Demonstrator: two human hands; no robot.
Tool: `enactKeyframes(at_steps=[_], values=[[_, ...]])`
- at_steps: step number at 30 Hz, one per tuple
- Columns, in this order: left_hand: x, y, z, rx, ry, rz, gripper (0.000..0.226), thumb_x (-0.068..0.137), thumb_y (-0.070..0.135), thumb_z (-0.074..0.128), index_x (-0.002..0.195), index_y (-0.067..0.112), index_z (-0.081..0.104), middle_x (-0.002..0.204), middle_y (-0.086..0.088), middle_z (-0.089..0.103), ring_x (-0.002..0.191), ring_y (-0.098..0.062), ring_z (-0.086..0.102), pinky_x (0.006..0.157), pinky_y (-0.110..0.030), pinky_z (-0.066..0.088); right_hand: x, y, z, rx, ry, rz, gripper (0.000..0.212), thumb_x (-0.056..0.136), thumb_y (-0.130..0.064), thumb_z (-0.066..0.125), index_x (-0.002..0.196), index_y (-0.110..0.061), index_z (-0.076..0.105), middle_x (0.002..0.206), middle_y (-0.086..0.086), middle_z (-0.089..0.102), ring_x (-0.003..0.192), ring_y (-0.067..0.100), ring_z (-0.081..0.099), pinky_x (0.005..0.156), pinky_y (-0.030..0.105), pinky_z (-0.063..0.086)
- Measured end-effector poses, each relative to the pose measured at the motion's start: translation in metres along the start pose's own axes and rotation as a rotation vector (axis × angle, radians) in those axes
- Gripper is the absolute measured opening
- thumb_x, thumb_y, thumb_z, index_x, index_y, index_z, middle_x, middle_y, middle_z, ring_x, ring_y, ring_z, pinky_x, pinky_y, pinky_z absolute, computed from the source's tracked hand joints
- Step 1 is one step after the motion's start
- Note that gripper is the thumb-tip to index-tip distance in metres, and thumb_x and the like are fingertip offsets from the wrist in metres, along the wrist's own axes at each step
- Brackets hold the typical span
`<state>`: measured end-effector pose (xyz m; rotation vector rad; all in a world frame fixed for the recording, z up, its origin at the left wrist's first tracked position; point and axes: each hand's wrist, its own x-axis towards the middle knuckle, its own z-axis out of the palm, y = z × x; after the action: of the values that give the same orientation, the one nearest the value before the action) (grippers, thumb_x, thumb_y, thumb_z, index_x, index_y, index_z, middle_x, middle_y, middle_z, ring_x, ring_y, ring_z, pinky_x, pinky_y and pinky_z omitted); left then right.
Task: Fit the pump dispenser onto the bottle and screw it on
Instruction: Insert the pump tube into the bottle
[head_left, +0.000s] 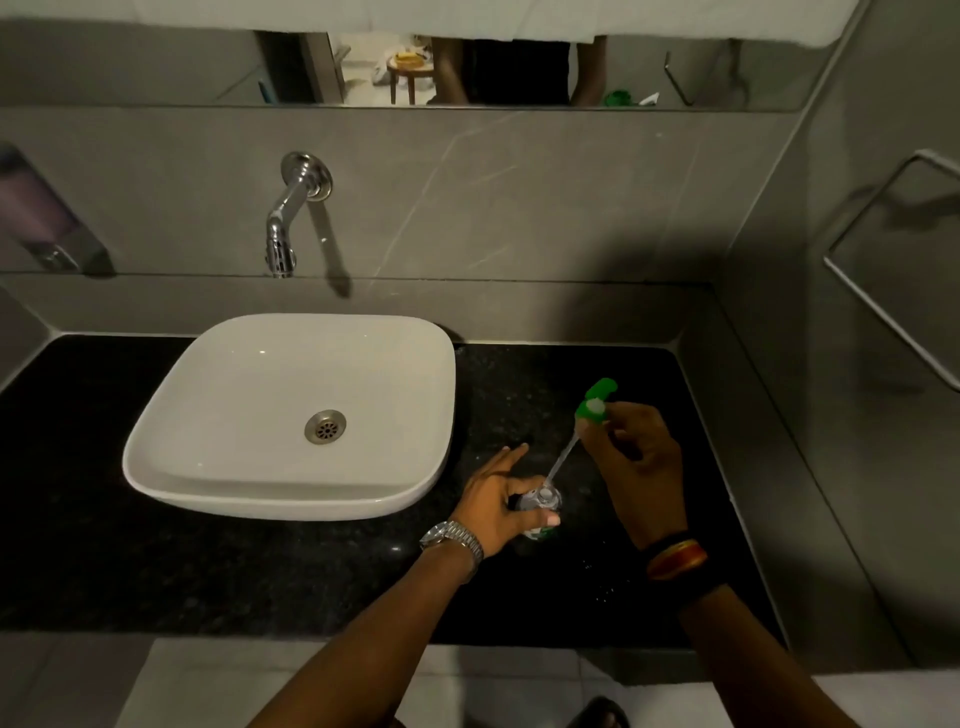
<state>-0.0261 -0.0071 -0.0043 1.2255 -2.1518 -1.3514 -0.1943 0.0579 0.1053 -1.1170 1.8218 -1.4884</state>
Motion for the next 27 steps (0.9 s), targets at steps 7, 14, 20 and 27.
enactKeyframes(at_steps=[7, 14, 20, 27], values=[[0.0, -0.001, -0.001, 0.003, -0.021, -0.002, 0.055, 0.076, 0.047, 0.081, 0.128, 0.033, 0.067, 0.164, 0.011, 0.023, 0.144, -0.001, 0.009, 0.116, -0.025, 0.007, -0.009, 0.023, 0.006, -0.019, 0.016, -0.035, 0.021, 0.082, -0.019, 0.074, 0.102, -0.014, 0.07, 0.106, 0.005, 0.059, 0.091, 0.003, 0.061, 0.081, 0.018, 0.053], [-0.001, -0.004, 0.0, 0.0, -0.002, -0.004, 0.057, 0.076, 0.047, 0.081, 0.129, 0.034, 0.066, 0.164, 0.01, 0.024, 0.144, -0.002, 0.008, 0.117, -0.027, 0.007, -0.012, 0.034, 0.007, -0.04, -0.055, -0.039, 0.028, 0.08, -0.019, 0.076, 0.106, -0.012, 0.067, 0.109, 0.0, 0.056, 0.1, 0.005, 0.06, 0.081, 0.017, 0.051], [-0.001, -0.005, 0.005, 0.03, 0.045, 0.025, 0.051, 0.077, 0.044, 0.08, 0.126, 0.037, 0.067, 0.163, 0.005, 0.027, 0.15, -0.011, 0.011, 0.121, -0.032, 0.011, -0.034, 0.066, 0.015, -0.277, -0.159, -0.103, 0.027, 0.079, -0.023, 0.077, 0.105, -0.024, 0.071, 0.116, -0.005, 0.052, 0.106, 0.002, 0.054, 0.089, 0.022, 0.05], [-0.001, -0.008, 0.009, 0.048, 0.068, 0.027, 0.052, 0.078, 0.045, 0.076, 0.127, 0.028, 0.069, 0.162, 0.002, 0.032, 0.152, -0.018, 0.017, 0.123, -0.039, 0.022, -0.034, 0.068, 0.012, -0.308, -0.244, -0.043, 0.06, 0.077, -0.035, 0.078, 0.132, -0.031, 0.056, 0.133, -0.014, 0.042, 0.122, 0.0, 0.042, 0.098, 0.011, 0.033]])
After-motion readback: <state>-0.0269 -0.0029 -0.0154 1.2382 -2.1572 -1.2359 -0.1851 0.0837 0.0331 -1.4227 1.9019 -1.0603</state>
